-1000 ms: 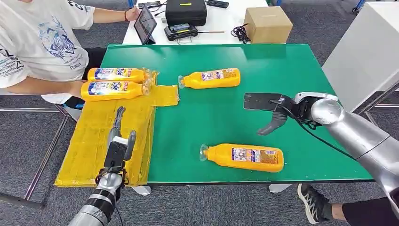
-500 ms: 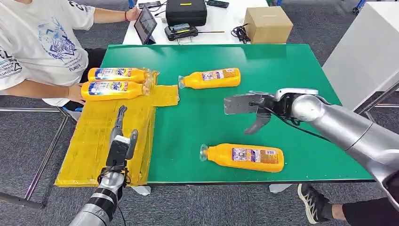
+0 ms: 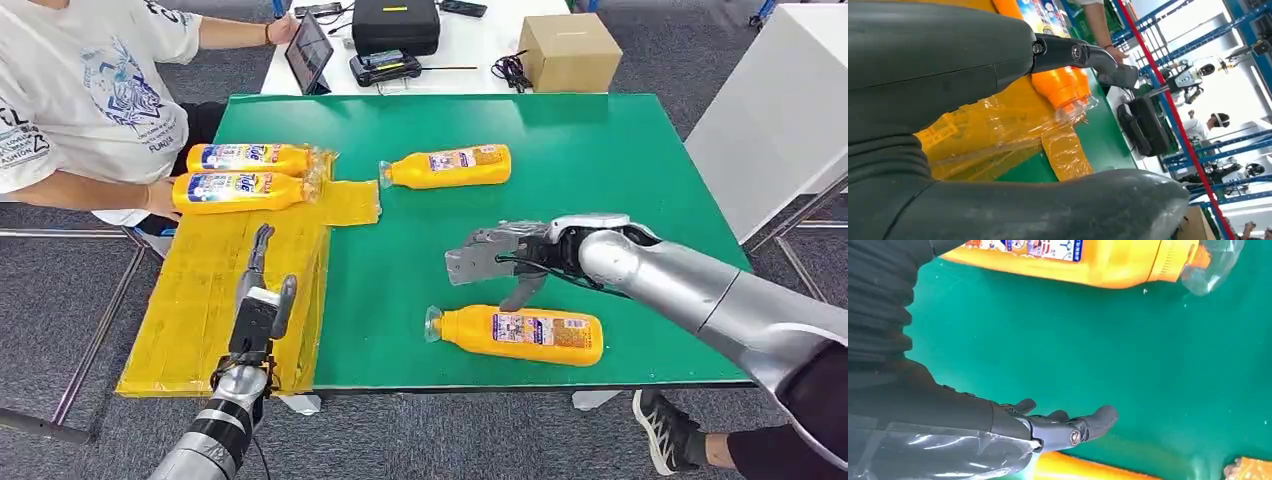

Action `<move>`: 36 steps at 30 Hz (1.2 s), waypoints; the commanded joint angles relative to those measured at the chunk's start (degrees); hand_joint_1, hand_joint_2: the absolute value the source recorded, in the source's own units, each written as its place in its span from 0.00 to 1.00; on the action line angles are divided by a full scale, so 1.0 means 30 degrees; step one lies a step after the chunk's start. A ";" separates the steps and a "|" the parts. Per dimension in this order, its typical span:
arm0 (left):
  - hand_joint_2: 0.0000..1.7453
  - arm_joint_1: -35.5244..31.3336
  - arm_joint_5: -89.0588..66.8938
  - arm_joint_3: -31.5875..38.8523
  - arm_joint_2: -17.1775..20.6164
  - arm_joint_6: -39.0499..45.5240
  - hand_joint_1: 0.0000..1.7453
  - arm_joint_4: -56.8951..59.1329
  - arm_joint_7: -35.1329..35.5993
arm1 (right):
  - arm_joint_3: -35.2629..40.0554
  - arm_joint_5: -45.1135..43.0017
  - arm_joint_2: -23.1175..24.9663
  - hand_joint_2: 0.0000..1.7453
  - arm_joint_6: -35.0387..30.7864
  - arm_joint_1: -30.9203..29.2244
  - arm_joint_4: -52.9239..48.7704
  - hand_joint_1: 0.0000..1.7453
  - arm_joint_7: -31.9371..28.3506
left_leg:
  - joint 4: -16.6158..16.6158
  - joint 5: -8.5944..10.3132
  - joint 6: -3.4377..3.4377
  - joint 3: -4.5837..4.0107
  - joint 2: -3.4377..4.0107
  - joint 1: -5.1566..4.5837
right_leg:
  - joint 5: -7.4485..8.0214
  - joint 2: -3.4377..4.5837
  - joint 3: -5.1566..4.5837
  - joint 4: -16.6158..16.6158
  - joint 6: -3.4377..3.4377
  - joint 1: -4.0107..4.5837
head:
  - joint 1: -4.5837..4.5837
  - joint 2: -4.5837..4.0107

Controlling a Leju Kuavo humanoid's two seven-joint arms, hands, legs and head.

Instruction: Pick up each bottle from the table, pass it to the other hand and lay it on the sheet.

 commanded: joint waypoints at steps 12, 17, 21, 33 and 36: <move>0.00 0.0536 -0.0017 0.0839 0.0378 0.0234 0.00 -0.0331 -0.0358 | 0.0053 0.3637 -0.2345 1.00 -0.2264 0.0750 -0.2768 0.00 0.0438 | -0.0012 -0.0009 -0.0014 0.0030 -0.0026 0.0010 | -0.0016 -0.0031 0.0042 -0.0019 -0.0019 0.0008 | 0.0007 0.0000; 0.00 0.0791 -0.0484 0.1377 0.0269 0.0041 0.00 -0.0650 -0.0358 | -0.2050 0.5756 -0.4219 1.00 -0.3294 0.4191 -0.4673 0.00 0.0220 | -0.0011 -0.0018 -0.0019 0.0051 -0.0090 0.0031 | -0.0032 -0.0093 0.0094 -0.0045 -0.0027 0.0029 | 0.0007 0.0000; 0.00 0.0758 -0.0628 0.1528 0.0184 -0.0020 0.00 -0.0615 -0.0358 | -0.3059 0.6621 -0.4260 1.00 -0.3244 0.5466 -0.4843 0.00 0.0143 | -0.0003 -0.0030 -0.0024 0.0055 -0.0075 0.0033 | -0.0035 -0.0081 0.0094 -0.0042 -0.0032 0.0031 | 0.0007 0.0000; 0.00 0.0556 -0.0800 0.1428 0.0103 -0.0151 0.00 -0.0472 -0.0358 | -0.5808 0.8508 -0.4485 1.00 -0.3680 0.9225 -0.5450 0.00 -0.0232 | 0.0012 -0.0037 -0.0014 0.0030 -0.0025 -0.0001 | -0.0033 -0.0035 0.0045 -0.0004 -0.0027 0.0013 | 0.0007 0.0000; 0.00 0.0556 -0.0800 0.1428 0.0103 -0.0151 0.00 -0.0472 -0.0358 | -0.5808 0.8508 -0.4485 1.00 -0.3680 0.9225 -0.5450 0.00 -0.0232 | 0.0006 -0.0029 -0.0015 0.0029 -0.0020 -0.0003 | -0.0023 -0.0031 0.0046 -0.0016 -0.0025 0.0010 | 0.0007 0.0000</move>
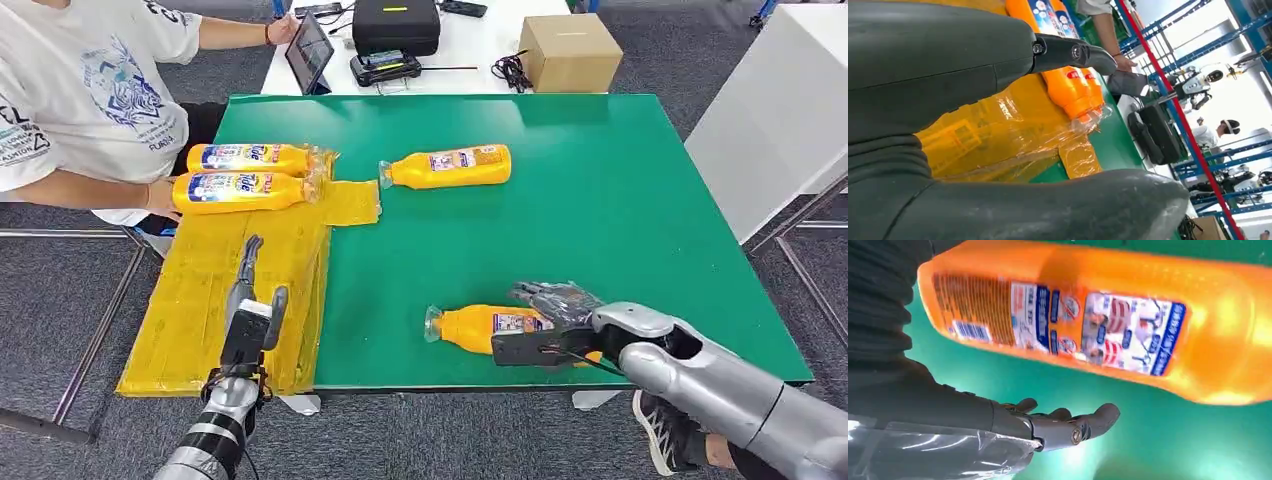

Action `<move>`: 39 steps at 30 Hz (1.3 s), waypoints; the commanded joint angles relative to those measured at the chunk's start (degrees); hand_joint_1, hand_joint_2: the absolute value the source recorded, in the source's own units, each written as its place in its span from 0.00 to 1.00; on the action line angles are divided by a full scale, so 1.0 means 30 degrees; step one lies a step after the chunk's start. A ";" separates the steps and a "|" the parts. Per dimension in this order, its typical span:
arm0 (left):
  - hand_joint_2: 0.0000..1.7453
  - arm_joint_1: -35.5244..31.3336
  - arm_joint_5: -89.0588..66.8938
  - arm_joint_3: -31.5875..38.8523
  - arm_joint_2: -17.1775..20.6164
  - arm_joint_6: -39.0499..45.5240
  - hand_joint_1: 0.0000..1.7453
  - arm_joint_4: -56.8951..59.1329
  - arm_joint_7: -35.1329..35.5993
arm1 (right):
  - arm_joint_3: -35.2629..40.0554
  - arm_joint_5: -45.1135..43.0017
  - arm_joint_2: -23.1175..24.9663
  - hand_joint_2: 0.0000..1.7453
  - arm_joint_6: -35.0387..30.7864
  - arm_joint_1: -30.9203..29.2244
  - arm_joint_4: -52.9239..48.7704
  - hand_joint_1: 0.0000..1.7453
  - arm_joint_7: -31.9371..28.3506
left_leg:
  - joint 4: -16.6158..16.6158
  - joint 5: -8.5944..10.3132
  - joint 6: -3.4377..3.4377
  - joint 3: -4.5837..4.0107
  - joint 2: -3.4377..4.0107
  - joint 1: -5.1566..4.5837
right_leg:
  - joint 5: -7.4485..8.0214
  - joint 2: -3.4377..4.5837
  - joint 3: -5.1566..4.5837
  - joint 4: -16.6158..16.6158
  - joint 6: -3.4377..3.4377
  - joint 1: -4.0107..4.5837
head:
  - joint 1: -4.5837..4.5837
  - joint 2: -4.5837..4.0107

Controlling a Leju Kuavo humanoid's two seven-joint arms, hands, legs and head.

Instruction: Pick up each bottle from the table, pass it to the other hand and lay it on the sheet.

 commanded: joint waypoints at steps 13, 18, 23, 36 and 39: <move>0.00 -0.0539 -0.0099 0.0469 -0.0224 -0.0319 0.00 0.0682 -0.0358 | -0.2347 0.1318 -0.0220 1.00 -0.0017 0.2514 -0.0512 0.00 0.0329 | -0.0007 -0.0021 -0.0025 0.0058 -0.0020 0.0017 | -0.0023 -0.0029 0.0070 -0.0021 -0.0031 0.0021 | 0.0000 0.0000; 0.00 -0.0693 -0.0135 0.0322 -0.0365 -0.0470 0.00 0.1017 -0.0358 | -0.2873 0.1379 -0.0047 1.00 -0.0048 0.3488 0.0190 0.00 0.0174 | 0.0002 -0.0028 -0.0026 0.0061 -0.0003 0.0020 | -0.0022 -0.0016 0.0079 -0.0022 -0.0032 0.0024 | 0.0000 0.0000; 0.00 -0.0706 -0.0135 0.0286 -0.0345 -0.0518 0.00 0.1037 -0.0358 | -0.3279 0.1498 0.0021 1.00 -0.0017 0.3767 0.0222 0.00 0.0298 | -0.0001 -0.0022 -0.0026 0.0051 0.0009 0.0014 | -0.0015 0.0000 0.0058 -0.0015 -0.0031 0.0017 | 0.0000 0.0000; 0.00 -0.0689 0.0048 0.0295 -0.0234 -0.0421 0.00 0.0989 -0.0358 | -0.5409 0.2340 0.0072 1.00 -0.0259 0.5593 0.0275 0.00 0.0384 | -0.0010 -0.0012 -0.0018 0.0032 0.0004 0.0005 | -0.0008 -0.0002 0.0037 -0.0020 -0.0022 0.0008 | -0.0007 0.0000; 0.00 -0.0682 0.0067 0.0329 -0.0253 -0.0361 0.00 0.0983 -0.0358 | -0.5804 0.2556 0.0216 1.00 -0.0155 0.5791 0.0245 0.00 0.0433 | -0.0003 -0.0017 -0.0018 0.0030 0.0019 0.0005 | -0.0008 0.0011 0.0034 -0.0013 -0.0022 0.0008 | -0.0007 0.0000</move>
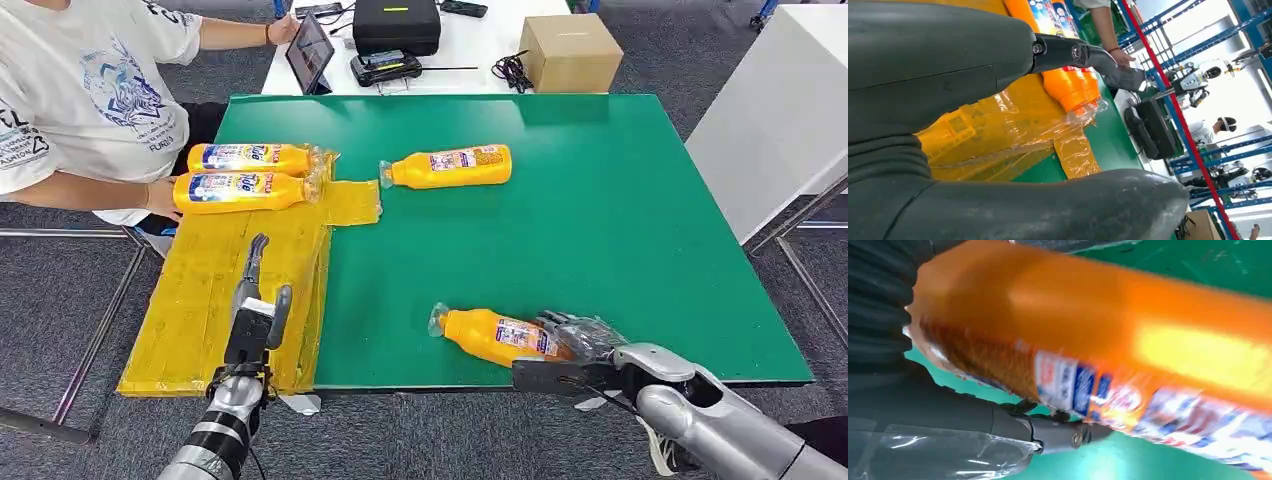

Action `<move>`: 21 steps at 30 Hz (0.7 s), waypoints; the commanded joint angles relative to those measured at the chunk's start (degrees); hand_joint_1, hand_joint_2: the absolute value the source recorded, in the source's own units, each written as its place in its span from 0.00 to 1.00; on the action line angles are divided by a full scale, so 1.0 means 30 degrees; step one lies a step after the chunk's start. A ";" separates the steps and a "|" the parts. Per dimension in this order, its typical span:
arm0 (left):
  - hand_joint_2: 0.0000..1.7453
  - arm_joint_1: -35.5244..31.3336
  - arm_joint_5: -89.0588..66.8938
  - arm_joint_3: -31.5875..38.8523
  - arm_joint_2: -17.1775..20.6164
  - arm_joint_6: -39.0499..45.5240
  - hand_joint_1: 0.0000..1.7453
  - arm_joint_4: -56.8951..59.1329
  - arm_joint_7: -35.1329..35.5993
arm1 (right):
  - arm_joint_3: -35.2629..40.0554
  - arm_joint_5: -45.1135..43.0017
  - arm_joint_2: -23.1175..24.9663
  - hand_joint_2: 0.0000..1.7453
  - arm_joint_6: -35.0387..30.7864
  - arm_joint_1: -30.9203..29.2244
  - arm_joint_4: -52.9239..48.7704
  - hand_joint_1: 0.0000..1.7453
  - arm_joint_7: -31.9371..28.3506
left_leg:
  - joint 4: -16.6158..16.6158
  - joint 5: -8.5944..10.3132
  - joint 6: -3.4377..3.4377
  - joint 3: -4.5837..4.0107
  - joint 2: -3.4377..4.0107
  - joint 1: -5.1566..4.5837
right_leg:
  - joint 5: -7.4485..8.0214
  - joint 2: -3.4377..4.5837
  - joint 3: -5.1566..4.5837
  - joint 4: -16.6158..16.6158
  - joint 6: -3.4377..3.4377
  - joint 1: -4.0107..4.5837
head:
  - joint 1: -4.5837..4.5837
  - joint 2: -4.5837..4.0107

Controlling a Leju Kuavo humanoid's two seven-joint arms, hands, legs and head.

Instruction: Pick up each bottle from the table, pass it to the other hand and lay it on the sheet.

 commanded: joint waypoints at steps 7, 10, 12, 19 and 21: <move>0.00 -0.0617 0.0096 0.0243 0.0104 0.0010 0.00 0.0976 -0.0358 | -0.1056 0.0239 0.0471 1.00 0.0042 0.0376 0.0609 0.00 0.0090 | -0.0009 -0.0010 -0.0015 0.0033 0.0022 0.0008 | -0.0003 0.0014 0.0028 -0.0013 -0.0020 0.0010 | 0.0000 0.0000; 0.00 -0.0591 0.0146 0.0266 0.0105 -0.0060 0.00 0.0938 -0.0358 | -0.1261 0.0463 0.0542 1.00 0.0059 0.0573 0.0650 0.00 0.0149 | -0.0005 -0.0036 -0.0032 0.0082 0.0033 0.0026 | -0.0023 0.0018 0.0079 -0.0016 -0.0041 0.0030 | 0.0000 0.0000; 0.00 -0.0583 0.0178 0.0302 0.0117 -0.0108 0.00 0.0991 -0.0353 | -0.1325 0.0717 0.0791 1.00 0.0072 0.0698 0.0839 0.00 0.0195 | -0.0011 -0.0020 -0.0023 0.0059 0.0025 0.0016 | -0.0010 0.0013 0.0057 -0.0023 -0.0030 0.0020 | 0.0000 0.0000; 0.00 -0.0598 0.0164 0.0270 0.0011 -0.0178 0.00 0.1106 -0.0358 | -0.1625 0.1177 0.1520 1.00 -0.0173 0.1226 0.1605 0.00 0.0041 | -0.0015 -0.0027 -0.0032 0.0086 0.0030 0.0031 | -0.0012 0.0016 0.0085 -0.0031 -0.0040 0.0035 | 0.0000 0.0000; 0.00 -0.0521 0.0181 0.0287 -0.0007 -0.0147 0.00 0.1094 -0.0357 | -0.1648 0.1314 0.1649 1.00 -0.0309 0.1395 0.1604 0.49 0.0041 | -0.0016 -0.0013 -0.0021 0.0055 0.0019 0.0019 | -0.0003 0.0011 0.0056 -0.0030 -0.0026 0.0022 | 0.0000 0.0000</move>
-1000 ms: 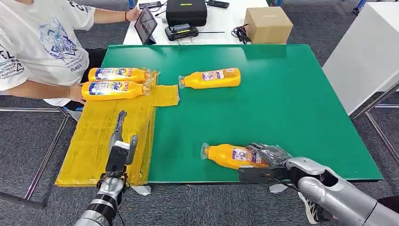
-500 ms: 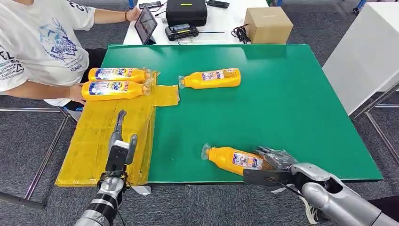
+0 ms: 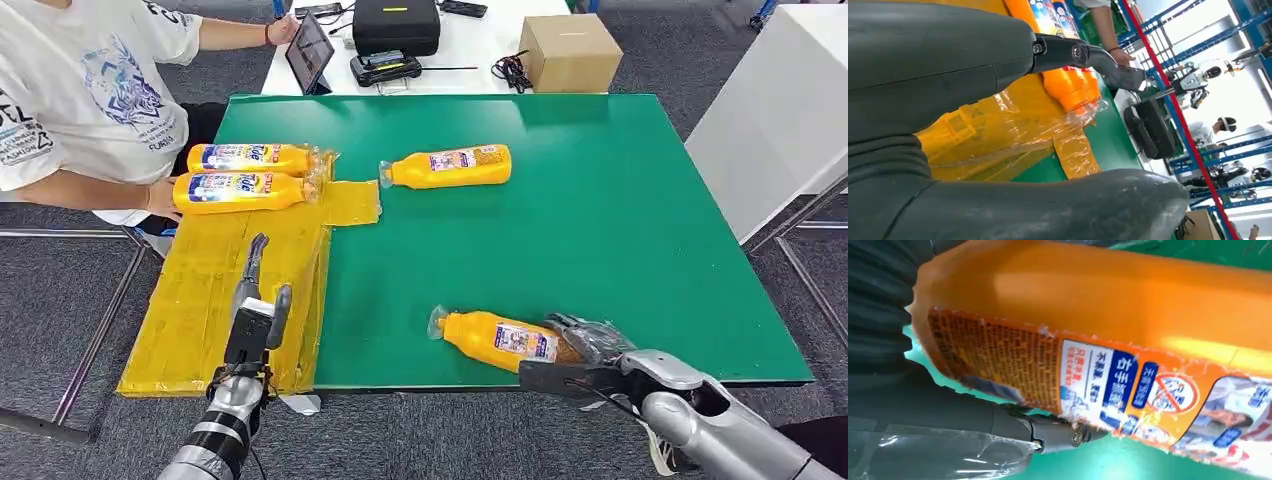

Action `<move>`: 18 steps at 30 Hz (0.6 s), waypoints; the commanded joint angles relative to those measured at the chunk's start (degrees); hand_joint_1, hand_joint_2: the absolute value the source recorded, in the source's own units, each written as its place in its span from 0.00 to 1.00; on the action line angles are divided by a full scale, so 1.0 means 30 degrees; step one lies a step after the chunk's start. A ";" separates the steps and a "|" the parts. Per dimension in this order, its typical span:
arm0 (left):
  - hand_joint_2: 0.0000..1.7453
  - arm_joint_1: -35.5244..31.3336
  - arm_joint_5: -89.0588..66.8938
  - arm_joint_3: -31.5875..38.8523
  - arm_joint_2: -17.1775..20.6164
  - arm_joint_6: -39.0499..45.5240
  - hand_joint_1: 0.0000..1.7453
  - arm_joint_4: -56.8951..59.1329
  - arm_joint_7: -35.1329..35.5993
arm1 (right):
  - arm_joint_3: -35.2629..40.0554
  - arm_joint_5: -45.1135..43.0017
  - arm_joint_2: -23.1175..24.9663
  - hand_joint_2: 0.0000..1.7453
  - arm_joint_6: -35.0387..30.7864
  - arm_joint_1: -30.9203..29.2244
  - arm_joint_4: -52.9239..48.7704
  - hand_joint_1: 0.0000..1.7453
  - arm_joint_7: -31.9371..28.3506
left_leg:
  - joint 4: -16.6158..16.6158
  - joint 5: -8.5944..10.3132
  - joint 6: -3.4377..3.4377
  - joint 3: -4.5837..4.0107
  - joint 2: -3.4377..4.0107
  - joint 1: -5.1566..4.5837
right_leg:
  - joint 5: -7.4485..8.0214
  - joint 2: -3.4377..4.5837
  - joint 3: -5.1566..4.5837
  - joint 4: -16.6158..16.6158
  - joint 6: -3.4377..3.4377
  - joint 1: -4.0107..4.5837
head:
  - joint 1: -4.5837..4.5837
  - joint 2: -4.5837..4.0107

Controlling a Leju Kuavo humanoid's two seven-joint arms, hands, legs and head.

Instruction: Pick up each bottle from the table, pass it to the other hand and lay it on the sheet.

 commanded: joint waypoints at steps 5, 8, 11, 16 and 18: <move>0.00 -0.0464 0.0107 0.0247 -0.0058 -0.0124 0.00 0.1139 -0.0354 | -0.0201 0.0430 0.1547 1.00 -0.0343 0.0242 0.1524 0.88 -0.0093 | -0.0019 -0.0026 -0.0033 0.0091 0.0043 0.0035 | -0.0008 0.0027 0.0090 -0.0037 -0.0038 0.0038 | 0.0000 0.0000; 0.00 -0.0503 0.0080 0.0216 -0.0039 -0.0213 0.00 0.1152 -0.0316 | -0.0411 0.0492 0.1753 1.00 -0.0405 0.0320 0.1806 1.00 -0.0158 | -0.0019 -0.0017 -0.0028 0.0086 0.0040 0.0030 | -0.0004 0.0016 0.0083 -0.0039 -0.0033 0.0032 | 0.0000 0.0000; 0.00 -0.0500 -0.0018 0.0117 -0.0114 -0.0268 0.00 0.1237 -0.0307 | -0.0832 0.0553 0.2064 1.00 -0.0425 0.0840 0.2026 1.00 -0.0392 | -0.0021 -0.0012 -0.0026 0.0082 0.0029 0.0029 | -0.0002 0.0007 0.0080 -0.0039 -0.0033 0.0032 | 0.0000 0.0000; 0.00 -0.0470 -0.0027 0.0027 -0.0129 -0.0284 0.00 0.1170 -0.0280 | -0.1760 0.1735 0.3858 1.00 -0.1270 0.1582 0.3314 1.00 -0.0936 | -0.0029 -0.0005 -0.0016 0.0081 0.0027 0.0033 | 0.0005 0.0012 0.0082 -0.0050 -0.0022 0.0035 | 0.0000 0.0000; 0.00 -0.0367 -0.0020 0.0076 -0.0104 -0.0216 0.00 0.0961 -0.0262 | -0.2704 0.2541 0.5028 1.00 -0.2231 0.2197 0.3668 1.00 -0.1285 | -0.0036 -0.0012 -0.0025 0.0106 0.0051 0.0047 | 0.0008 0.0032 0.0104 -0.0063 -0.0031 0.0050 | 0.0000 0.0000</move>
